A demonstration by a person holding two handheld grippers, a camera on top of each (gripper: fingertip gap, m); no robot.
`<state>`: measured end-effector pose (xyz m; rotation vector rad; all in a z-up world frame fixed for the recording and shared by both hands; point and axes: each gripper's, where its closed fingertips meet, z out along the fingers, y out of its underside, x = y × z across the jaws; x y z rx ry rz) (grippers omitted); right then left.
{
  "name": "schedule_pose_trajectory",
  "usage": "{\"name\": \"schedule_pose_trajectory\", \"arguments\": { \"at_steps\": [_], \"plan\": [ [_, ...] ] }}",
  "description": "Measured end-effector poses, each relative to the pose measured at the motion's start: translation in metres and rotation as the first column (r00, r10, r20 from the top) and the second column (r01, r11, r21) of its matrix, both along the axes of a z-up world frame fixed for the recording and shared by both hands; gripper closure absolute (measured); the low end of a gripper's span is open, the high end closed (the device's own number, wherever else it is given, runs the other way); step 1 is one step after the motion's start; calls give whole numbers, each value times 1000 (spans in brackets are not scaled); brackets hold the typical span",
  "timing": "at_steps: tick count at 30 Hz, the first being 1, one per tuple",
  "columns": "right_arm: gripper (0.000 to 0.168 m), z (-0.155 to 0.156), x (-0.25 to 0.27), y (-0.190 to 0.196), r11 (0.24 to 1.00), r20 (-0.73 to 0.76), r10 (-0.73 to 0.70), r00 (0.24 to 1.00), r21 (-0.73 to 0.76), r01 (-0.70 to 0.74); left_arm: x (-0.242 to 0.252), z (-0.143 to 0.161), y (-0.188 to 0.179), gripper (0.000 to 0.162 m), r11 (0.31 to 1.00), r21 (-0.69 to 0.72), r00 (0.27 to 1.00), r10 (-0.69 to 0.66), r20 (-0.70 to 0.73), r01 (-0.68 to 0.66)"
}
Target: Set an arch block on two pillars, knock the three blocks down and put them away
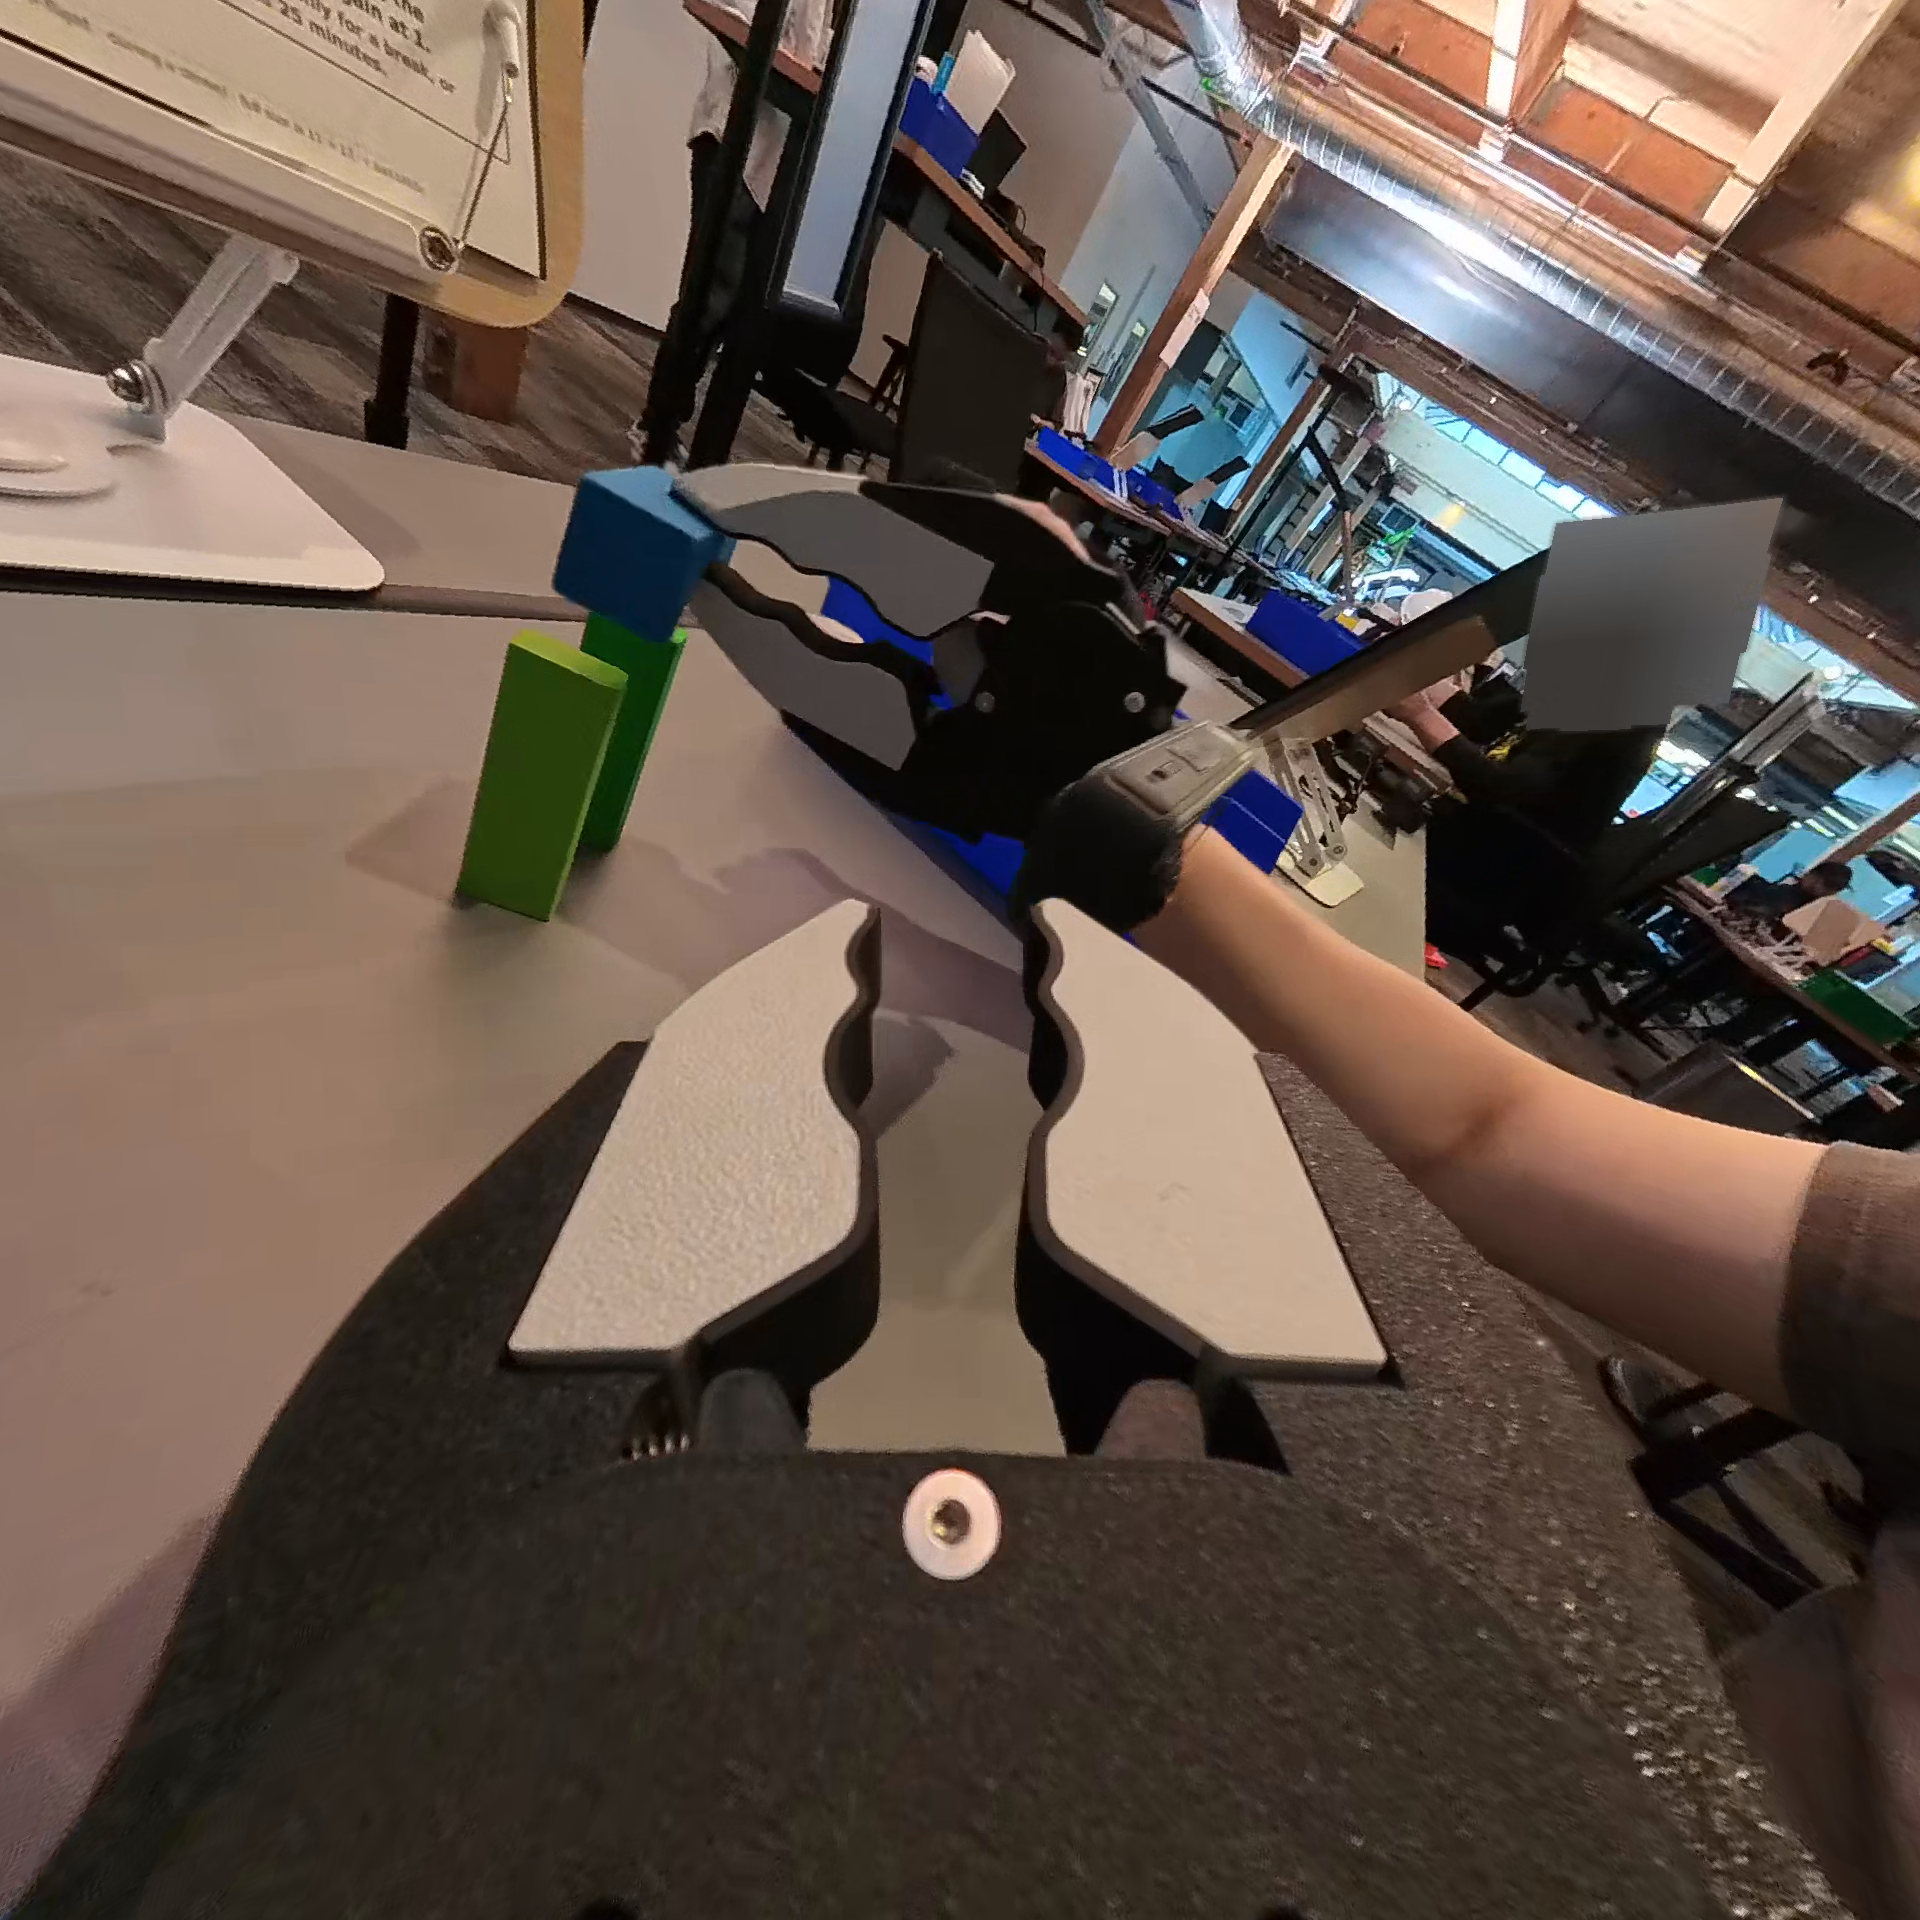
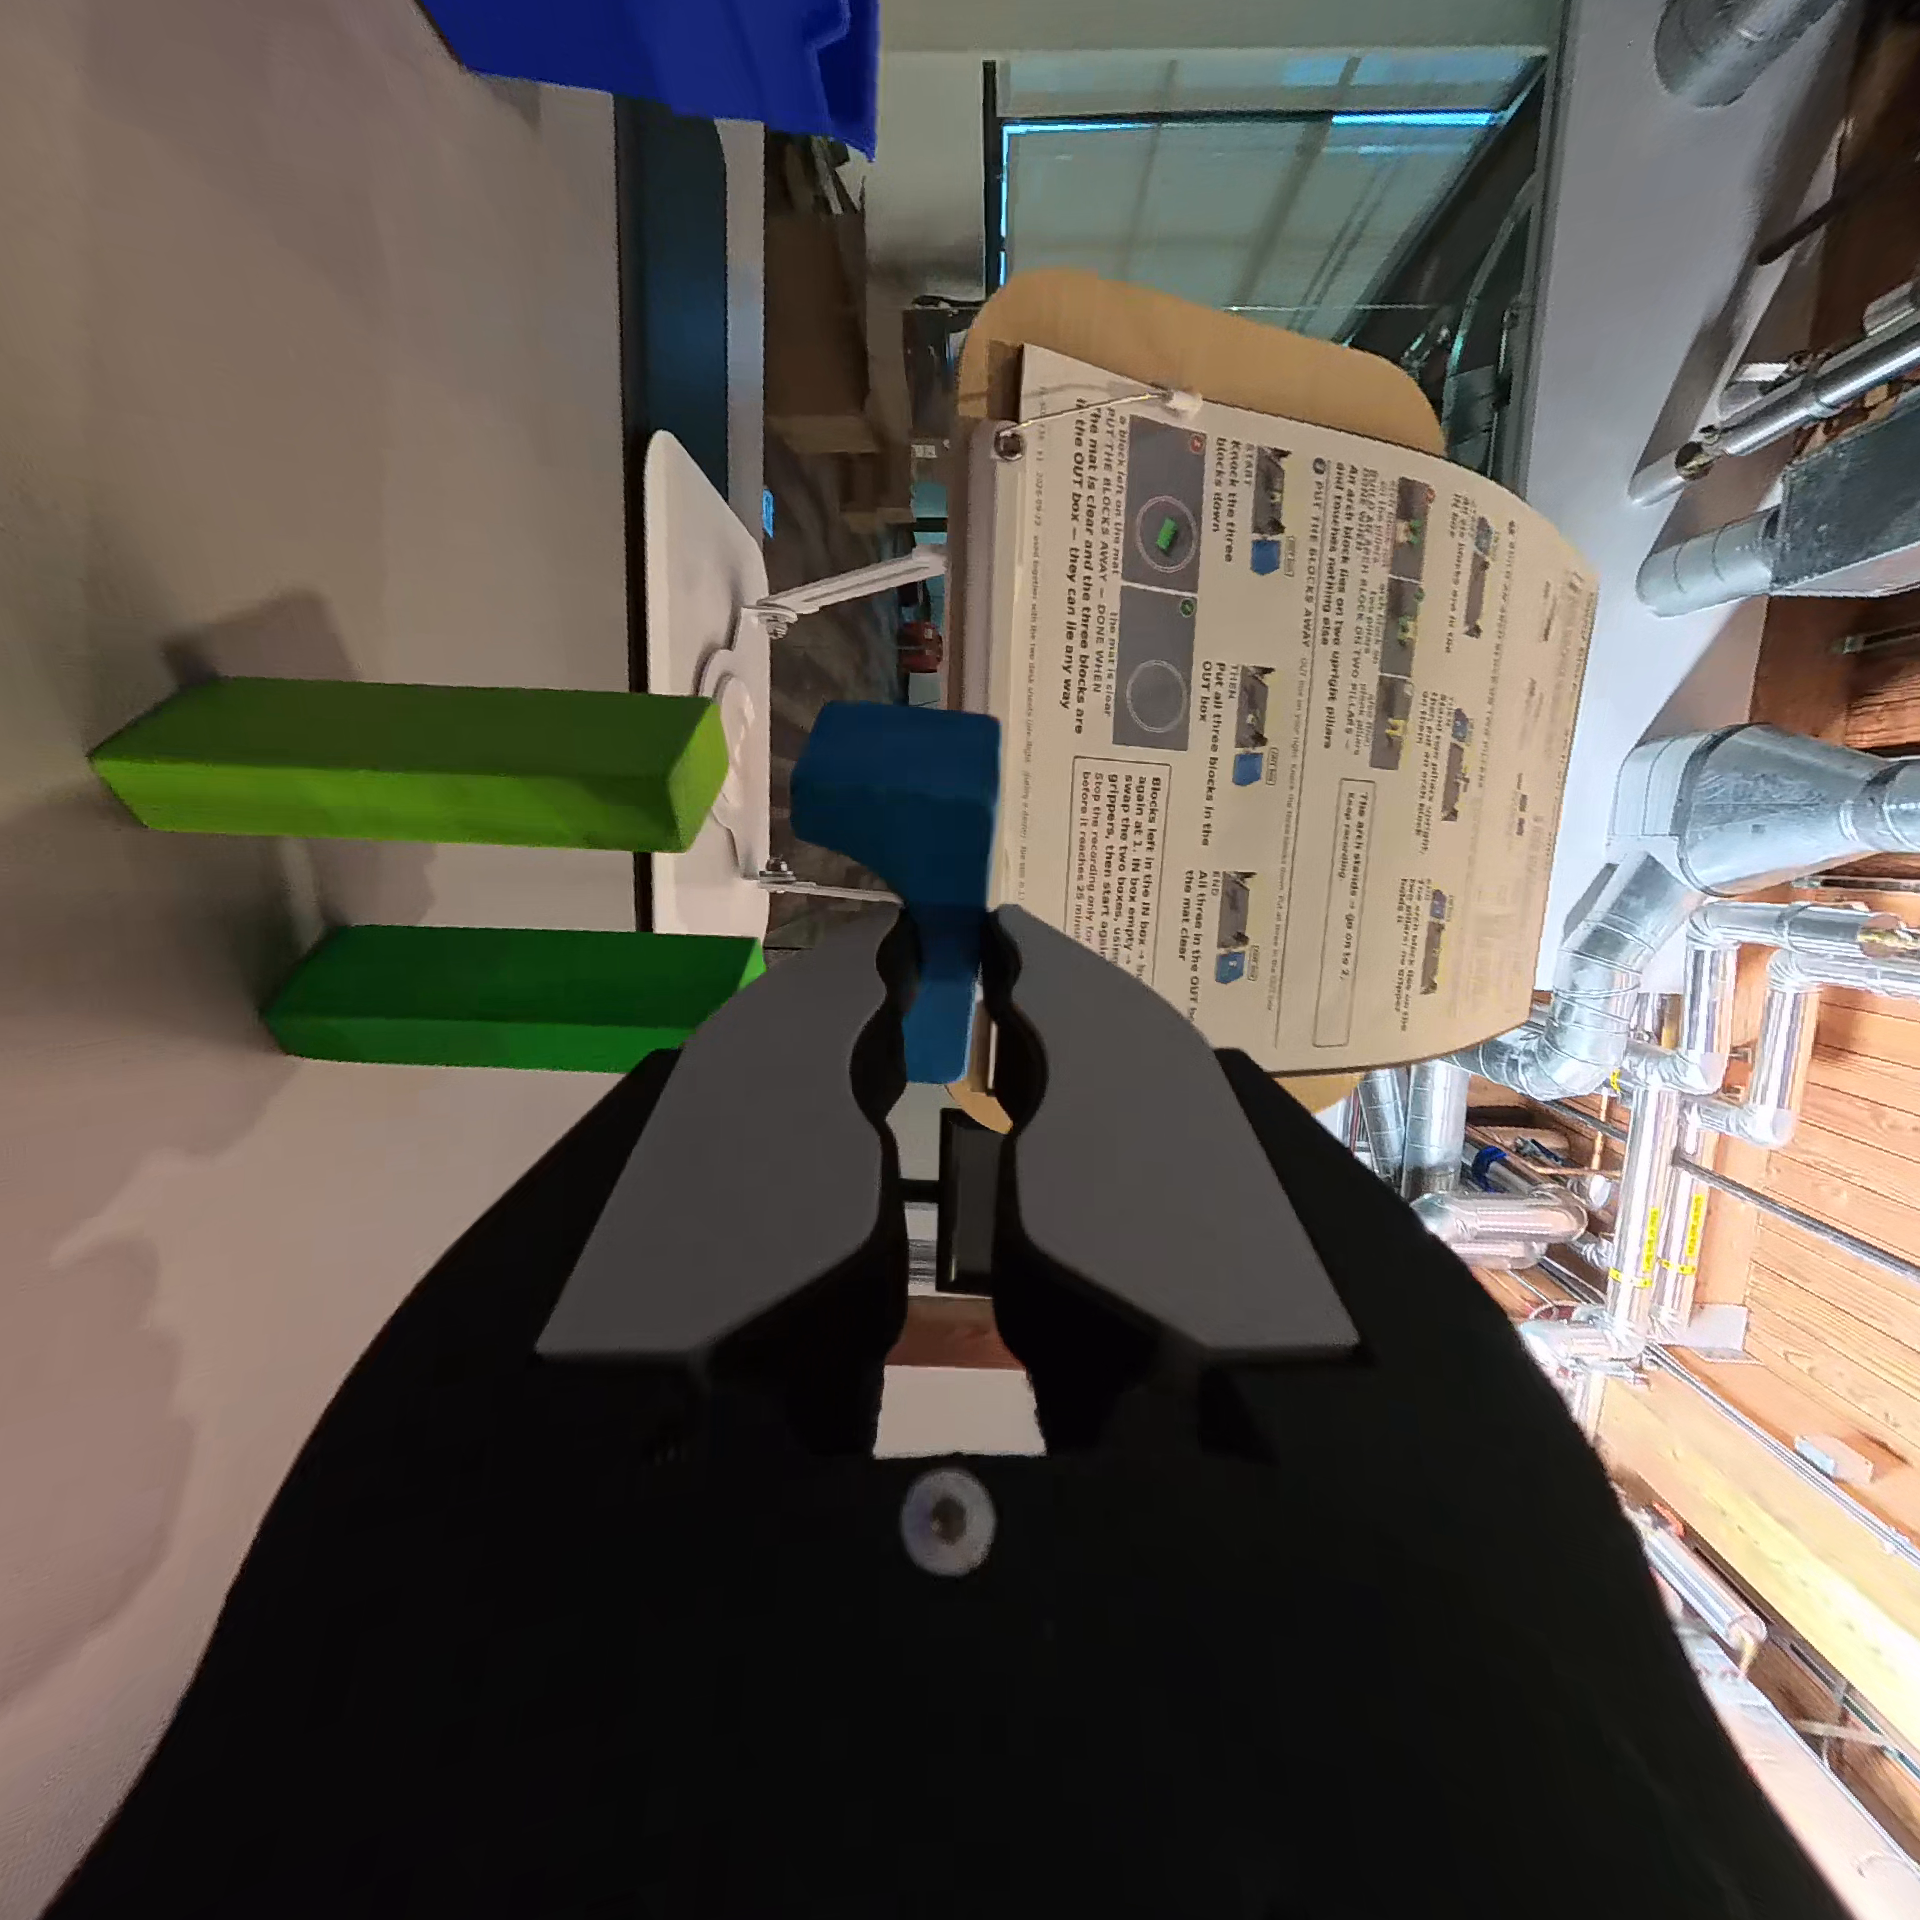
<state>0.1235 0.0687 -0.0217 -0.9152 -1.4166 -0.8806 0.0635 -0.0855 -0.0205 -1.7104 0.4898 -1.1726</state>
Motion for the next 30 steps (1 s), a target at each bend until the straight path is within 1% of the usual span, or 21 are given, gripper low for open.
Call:
{"name": "schedule_pose_trajectory", "arguments": {
  "at_steps": [6,13,20,30],
  "plan": [
    [156,-7,3,7,1000,13,-17,1000,-6,17,0,4,-3,137,1000,-7,999,-17,36,17],
    [156,-15,-1,8,1000,45,-19,999,-1,19,5,4,-6,137,999,1,999,-34,25,34],
    [156,-18,2,13,999,41,-33,999,-22,34,9,1,-8,138,999,0,999,-51,12,51],
    [155,-20,2,12,999,76,-32,997,7,32,12,-3,-9,138,998,-4,998,-59,-4,59]
  ]
}}
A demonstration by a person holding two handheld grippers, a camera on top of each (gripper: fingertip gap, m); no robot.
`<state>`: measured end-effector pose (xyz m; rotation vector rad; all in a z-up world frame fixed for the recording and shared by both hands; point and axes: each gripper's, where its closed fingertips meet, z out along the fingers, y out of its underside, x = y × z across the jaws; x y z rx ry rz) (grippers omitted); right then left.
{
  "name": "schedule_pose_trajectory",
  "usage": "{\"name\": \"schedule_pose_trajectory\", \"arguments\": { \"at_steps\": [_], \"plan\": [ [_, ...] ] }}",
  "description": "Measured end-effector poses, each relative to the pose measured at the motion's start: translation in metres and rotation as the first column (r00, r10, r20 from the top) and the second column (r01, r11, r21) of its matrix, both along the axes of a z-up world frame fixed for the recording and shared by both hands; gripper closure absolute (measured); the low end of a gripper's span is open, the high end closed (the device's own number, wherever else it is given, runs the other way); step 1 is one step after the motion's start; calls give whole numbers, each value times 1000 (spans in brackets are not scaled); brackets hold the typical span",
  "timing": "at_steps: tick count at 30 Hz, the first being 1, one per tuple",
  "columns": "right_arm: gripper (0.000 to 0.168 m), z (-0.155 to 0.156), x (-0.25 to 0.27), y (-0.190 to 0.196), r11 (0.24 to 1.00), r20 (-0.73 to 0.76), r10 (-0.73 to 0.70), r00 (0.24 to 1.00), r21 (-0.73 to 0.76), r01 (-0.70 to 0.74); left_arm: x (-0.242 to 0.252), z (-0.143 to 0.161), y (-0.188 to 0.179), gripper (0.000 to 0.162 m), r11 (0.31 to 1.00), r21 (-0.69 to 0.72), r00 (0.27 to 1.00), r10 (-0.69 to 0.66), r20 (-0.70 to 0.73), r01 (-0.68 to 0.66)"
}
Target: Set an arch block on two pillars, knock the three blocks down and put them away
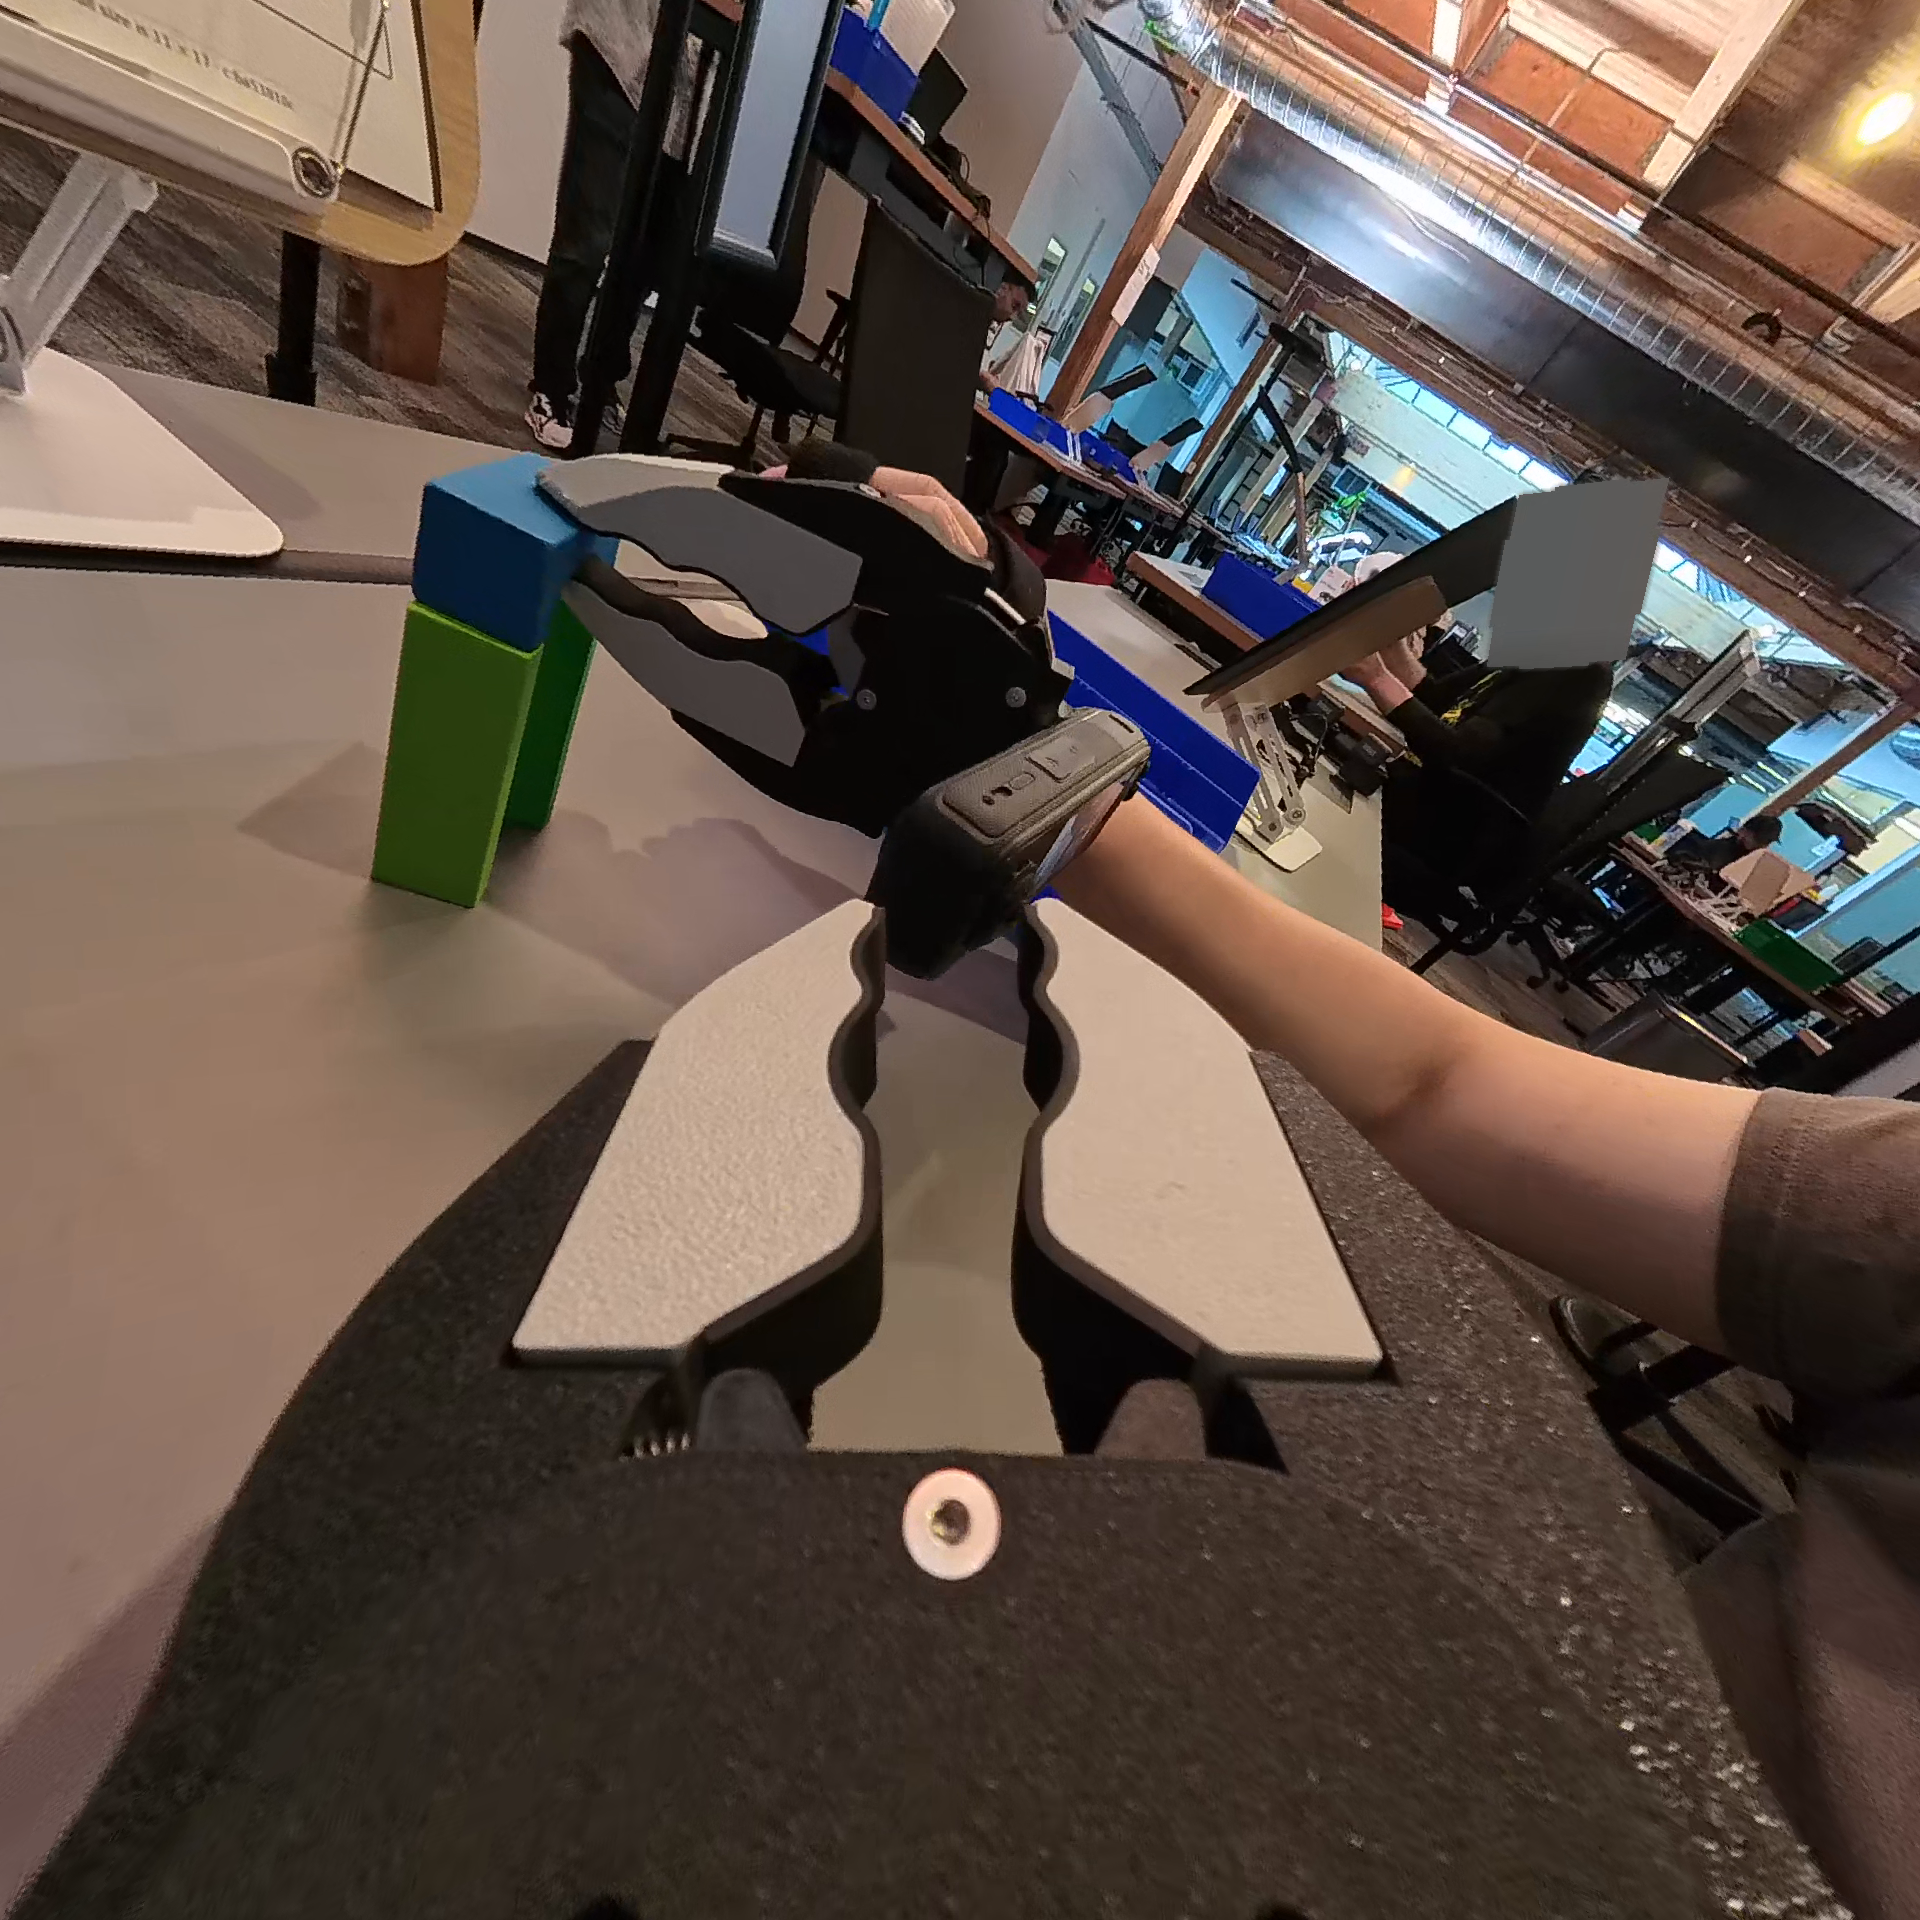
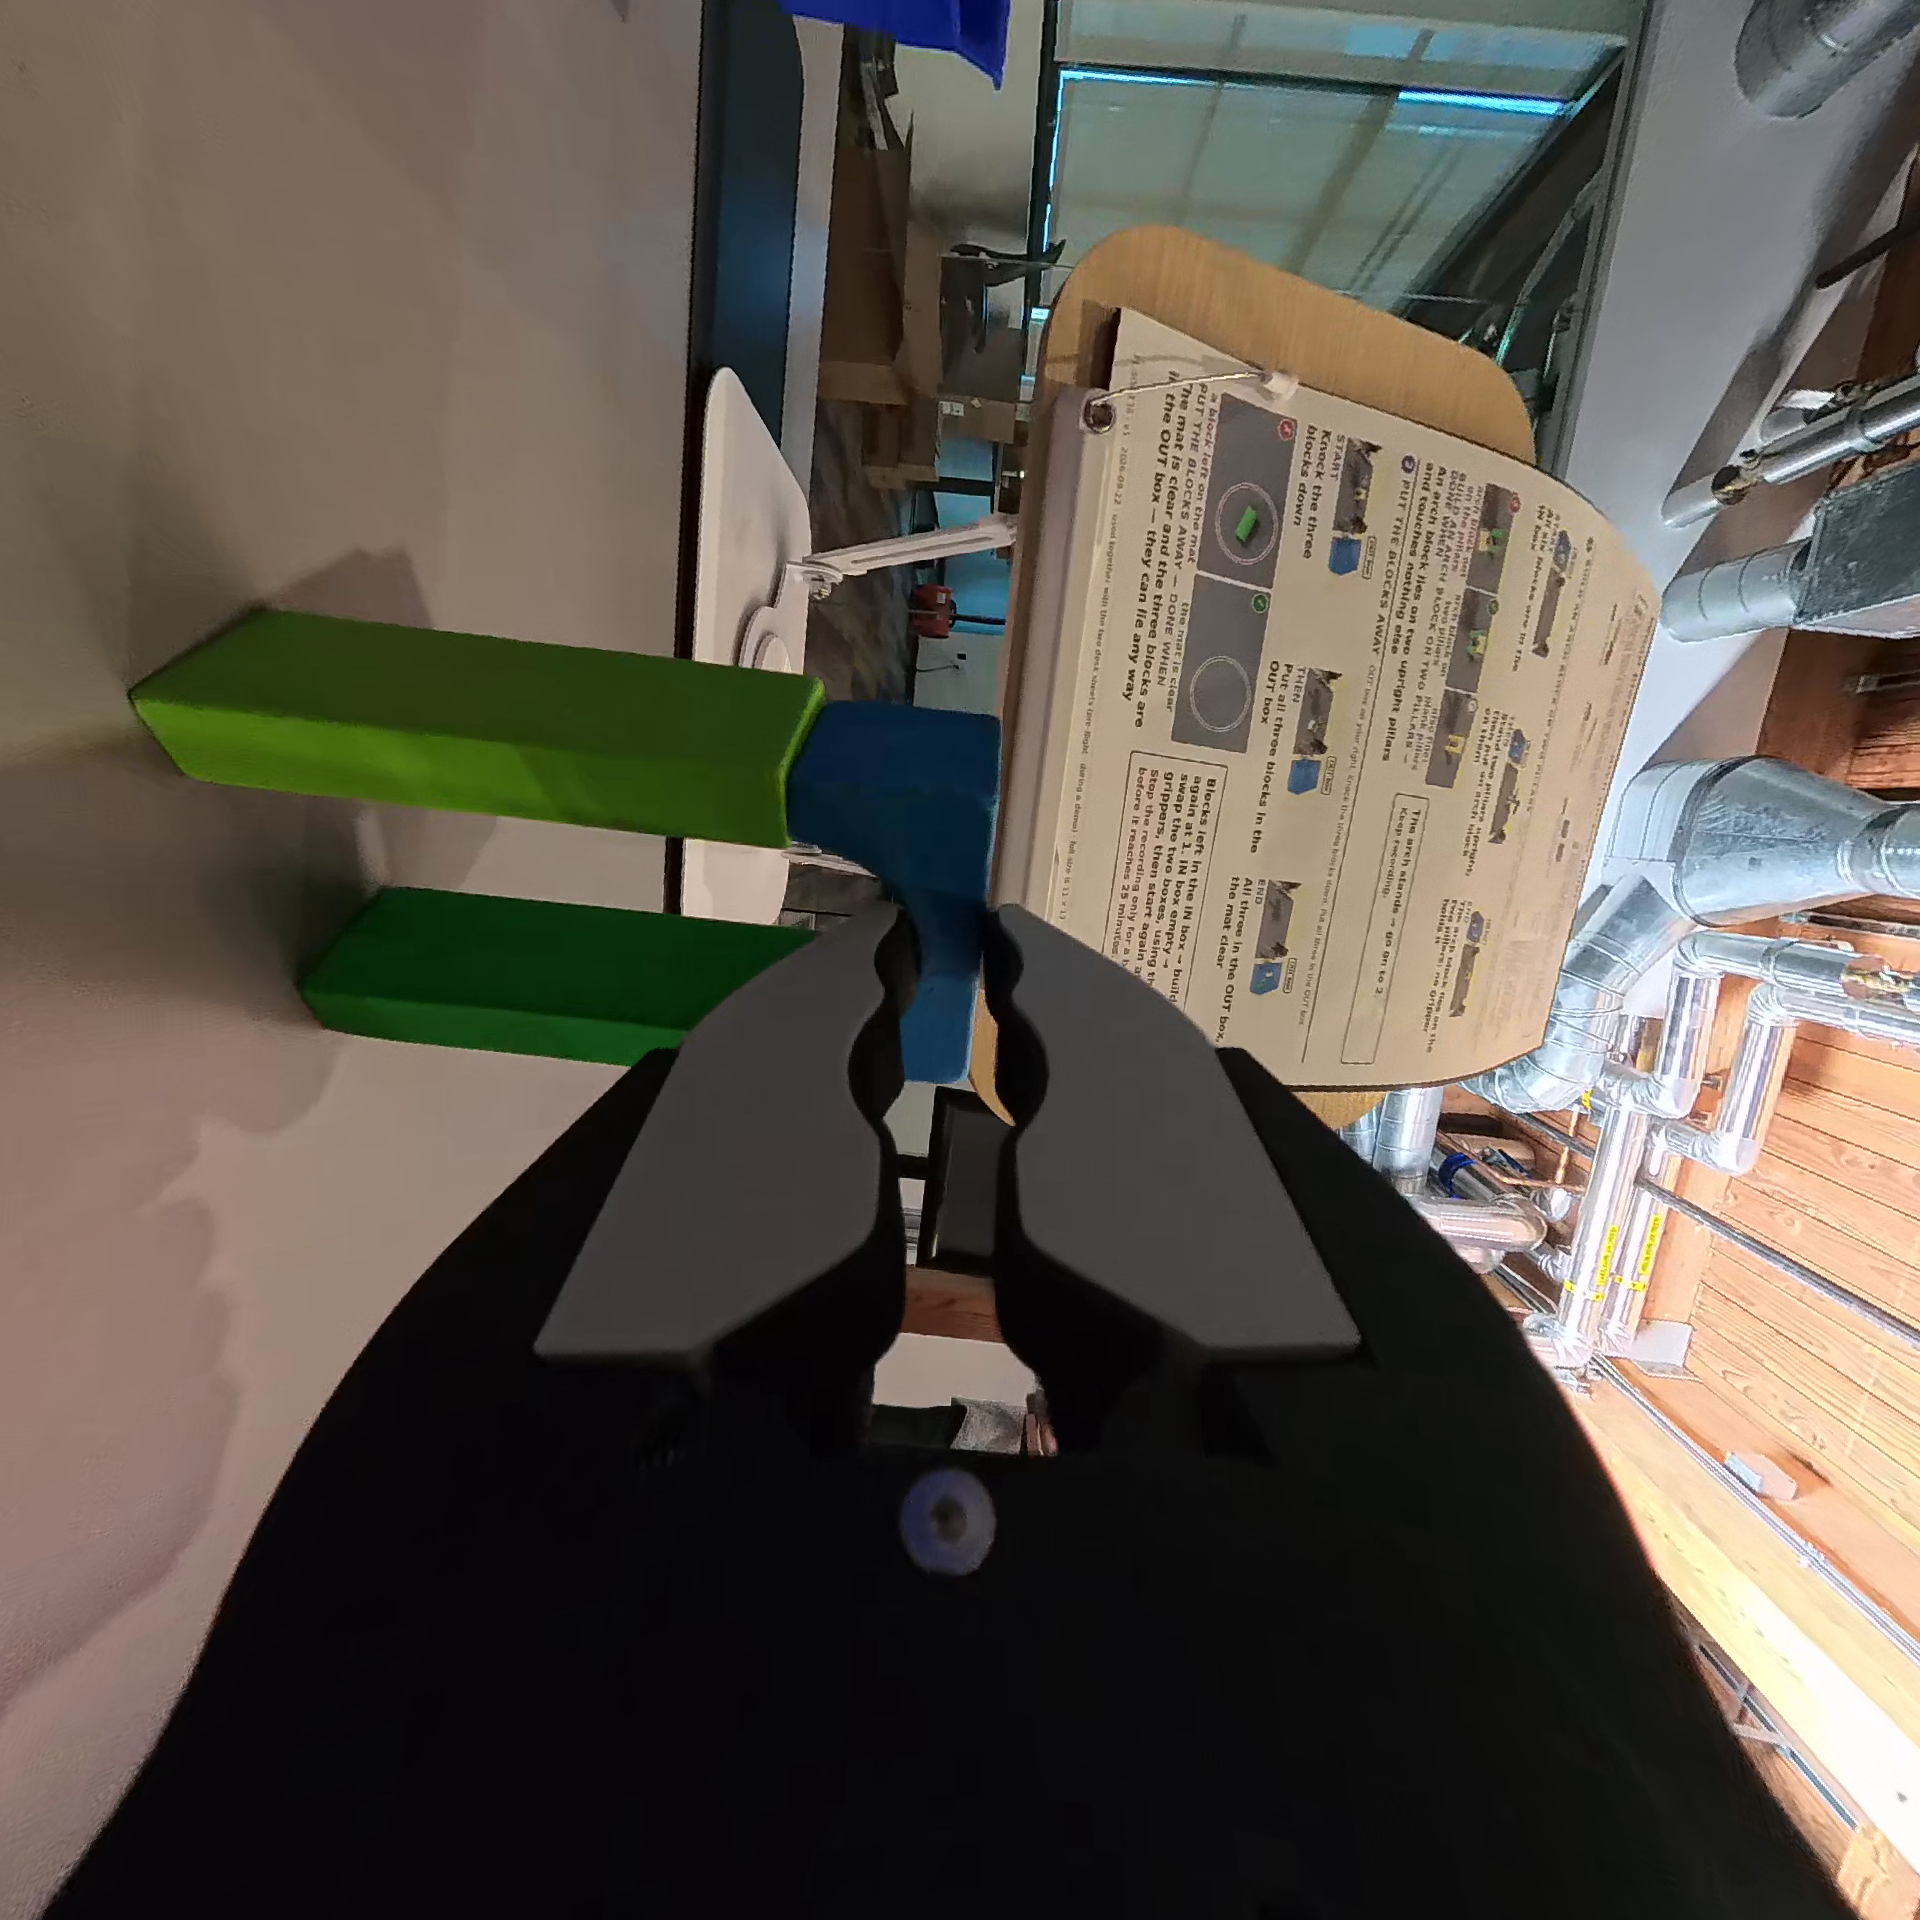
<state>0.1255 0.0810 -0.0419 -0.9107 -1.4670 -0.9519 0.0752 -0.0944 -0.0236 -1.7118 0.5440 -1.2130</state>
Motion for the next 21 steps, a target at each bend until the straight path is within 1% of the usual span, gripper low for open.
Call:
{"name": "schedule_pose_trajectory", "arguments": {
  "at_steps": [3,7,10,14,17,19,21],
  "plan": [
    [149,1,0,0,1000,-1,-3,1000,12,3,0,-1,0,139,1000,-2,1000,-1,-3,1],
    [145,1,-2,-4,1000,11,10,1000,21,-10,0,-2,0,139,1000,-4,1000,-2,-12,2],
    [142,0,1,-5,1000,30,-7,1000,27,6,-1,-4,1,139,1000,-10,1000,-2,-15,1],
    [138,-1,4,-13,1000,15,-13,1000,-9,13,-1,-8,0,139,1000,-13,1000,-1,-29,1],
    [131,-4,6,-22,998,7,-23,1000,-52,23,-1,-12,-1,139,1000,-18,999,-4,-41,3],
    [130,-2,2,-32,997,-2,12,1000,-77,-12,-1,-12,-2,139,1000,-16,999,-5,-44,4],
    [130,2,-5,-46,992,-4,86,996,-97,-86,-1,-11,-2,138,1000,-1,999,-2,-49,2]
  ]
}}
